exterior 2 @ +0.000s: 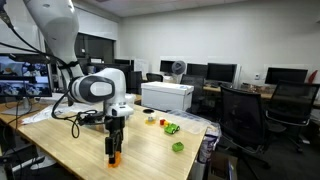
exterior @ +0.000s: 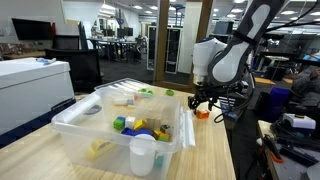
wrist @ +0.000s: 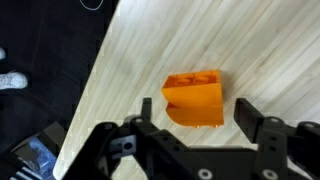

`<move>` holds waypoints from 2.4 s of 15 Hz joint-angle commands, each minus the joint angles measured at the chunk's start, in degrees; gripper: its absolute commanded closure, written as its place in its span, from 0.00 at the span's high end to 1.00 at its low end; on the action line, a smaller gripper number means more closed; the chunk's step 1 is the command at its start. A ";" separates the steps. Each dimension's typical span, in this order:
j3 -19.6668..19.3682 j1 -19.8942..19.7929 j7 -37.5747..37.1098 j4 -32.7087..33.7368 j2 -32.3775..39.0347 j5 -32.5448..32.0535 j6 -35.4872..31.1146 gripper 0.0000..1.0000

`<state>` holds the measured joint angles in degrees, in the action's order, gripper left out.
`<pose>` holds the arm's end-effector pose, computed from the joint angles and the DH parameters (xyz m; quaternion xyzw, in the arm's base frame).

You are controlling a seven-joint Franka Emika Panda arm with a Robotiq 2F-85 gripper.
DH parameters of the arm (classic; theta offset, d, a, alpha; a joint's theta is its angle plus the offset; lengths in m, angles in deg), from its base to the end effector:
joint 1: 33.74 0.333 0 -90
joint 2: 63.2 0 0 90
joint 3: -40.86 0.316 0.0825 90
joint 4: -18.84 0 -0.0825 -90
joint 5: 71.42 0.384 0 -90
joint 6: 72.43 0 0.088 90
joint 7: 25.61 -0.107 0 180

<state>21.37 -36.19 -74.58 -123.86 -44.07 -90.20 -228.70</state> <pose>0.4253 -0.1704 0.1576 0.8897 -0.4396 -0.0184 0.1217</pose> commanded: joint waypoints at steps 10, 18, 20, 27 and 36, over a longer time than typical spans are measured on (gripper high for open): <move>-2.83 5.05 -0.81 1.01 -2.71 2.20 3.90 0.32; 2.73 2.33 -2.99 7.32 -15.96 -0.15 17.62 0.32; 5.00 1.85 -3.12 9.55 -17.69 -0.74 18.78 0.32; 13.21 2.71 -0.97 14.79 -18.97 -1.29 18.11 0.32; 23.95 9.78 9.35 19.70 -9.40 1.10 17.43 0.32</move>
<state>44.10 -27.62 -70.66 -106.67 -57.86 -90.08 -211.40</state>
